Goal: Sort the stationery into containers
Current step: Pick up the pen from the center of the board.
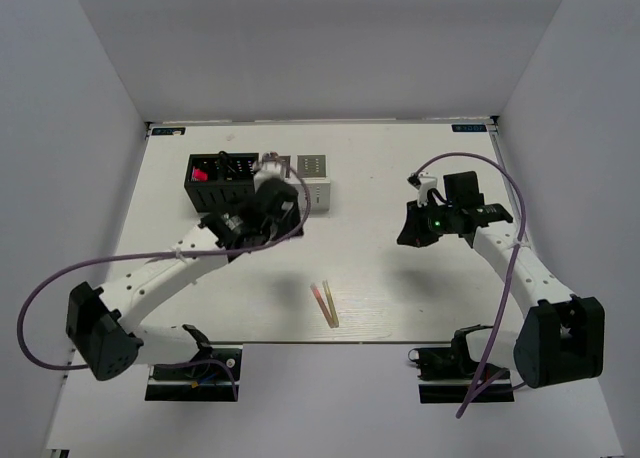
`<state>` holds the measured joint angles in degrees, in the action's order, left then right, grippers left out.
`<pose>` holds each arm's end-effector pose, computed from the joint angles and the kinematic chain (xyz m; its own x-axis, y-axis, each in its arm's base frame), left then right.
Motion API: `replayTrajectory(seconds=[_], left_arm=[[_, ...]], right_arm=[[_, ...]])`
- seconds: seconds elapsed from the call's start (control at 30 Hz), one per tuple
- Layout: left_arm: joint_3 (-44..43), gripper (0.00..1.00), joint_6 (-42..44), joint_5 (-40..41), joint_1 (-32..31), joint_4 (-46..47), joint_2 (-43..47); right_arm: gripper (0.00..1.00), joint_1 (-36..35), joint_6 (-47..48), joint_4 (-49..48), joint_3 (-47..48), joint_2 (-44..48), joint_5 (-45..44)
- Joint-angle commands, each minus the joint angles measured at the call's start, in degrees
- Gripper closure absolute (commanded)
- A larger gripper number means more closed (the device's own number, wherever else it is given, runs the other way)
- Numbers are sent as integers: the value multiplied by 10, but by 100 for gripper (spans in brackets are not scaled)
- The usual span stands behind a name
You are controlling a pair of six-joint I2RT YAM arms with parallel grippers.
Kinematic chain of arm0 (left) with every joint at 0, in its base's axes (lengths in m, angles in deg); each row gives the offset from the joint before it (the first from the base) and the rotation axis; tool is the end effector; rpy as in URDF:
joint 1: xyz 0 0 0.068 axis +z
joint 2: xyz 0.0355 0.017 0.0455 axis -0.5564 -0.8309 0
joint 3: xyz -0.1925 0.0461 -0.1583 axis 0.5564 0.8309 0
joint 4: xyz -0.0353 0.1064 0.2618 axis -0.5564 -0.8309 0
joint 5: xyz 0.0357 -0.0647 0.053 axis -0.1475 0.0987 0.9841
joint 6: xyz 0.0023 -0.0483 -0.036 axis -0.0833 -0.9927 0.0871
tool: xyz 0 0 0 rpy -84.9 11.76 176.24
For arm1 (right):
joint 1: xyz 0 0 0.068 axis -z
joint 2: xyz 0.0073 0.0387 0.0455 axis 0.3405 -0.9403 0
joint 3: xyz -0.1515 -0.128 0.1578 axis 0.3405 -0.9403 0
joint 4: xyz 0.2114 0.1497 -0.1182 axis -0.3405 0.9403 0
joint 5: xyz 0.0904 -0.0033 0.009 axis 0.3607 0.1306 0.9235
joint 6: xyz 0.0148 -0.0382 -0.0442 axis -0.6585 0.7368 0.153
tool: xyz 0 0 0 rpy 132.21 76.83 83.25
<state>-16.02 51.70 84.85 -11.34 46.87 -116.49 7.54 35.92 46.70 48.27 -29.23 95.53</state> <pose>0.2373 -0.2125 0.3109 -0.6474 -0.0986 -0.7558 0.0744 0.9787 -0.1914 0.2706 0.0815 0.2249 -0.7028 -0.2358 -0.6712 -0.5571 0.7691 0.3131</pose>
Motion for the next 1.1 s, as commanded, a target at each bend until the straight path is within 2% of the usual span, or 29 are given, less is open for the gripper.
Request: replayTrajectory(seconds=[0.0,0.03,0.07,0.13,0.17,0.2,0.23,0.27,0.3,0.33,0.37,0.4,0.43,0.53,0.8,1.07], left_arm=[[137,39,-216,-120,-26,-97,25],[152,46,-234,-134,-32,-78,30],[185,60,-281,-137,-39,-62,32],[198,74,-315,-135,-68,-33,26],[211,81,-332,-134,-82,-22,23],[213,81,-337,-134,-95,-11,5],[212,81,-360,-131,-101,-2,-3],[207,81,-363,-139,-112,3,-23],[196,73,-380,-139,-121,-1,-35],[184,70,-384,-137,-123,-9,-55],[178,68,-384,-141,-129,-10,-74],[169,56,-394,-140,-136,-9,-83],[168,50,-394,-136,-138,3,-99],[158,44,-407,-126,-143,8,-119],[115,48,-424,-102,-143,-35,-176],[85,61,-417,-95,-142,-78,-199]], right_arm=[[100,-2,2,18,25,-6,22],[97,-4,2,15,25,-4,19],[72,-4,-1,13,24,-3,17],[14,-3,0,12,23,-3,12],[15,-4,1,12,21,-3,11],[26,-2,8,13,20,-3,16],[99,-1,12,17,23,-6,22],[100,-2,9,17,24,-8,19],[100,-2,9,18,24,-8,18],[100,-2,9,18,23,-8,16],[82,-2,9,17,24,-9,15],[71,-3,10,16,23,-10,15],[67,-3,10,16,24,-10,13],[62,-2,9,19,25,-9,9],[60,-3,4,17,26,4,-1],[60,-3,0,15,25,14,-9]])
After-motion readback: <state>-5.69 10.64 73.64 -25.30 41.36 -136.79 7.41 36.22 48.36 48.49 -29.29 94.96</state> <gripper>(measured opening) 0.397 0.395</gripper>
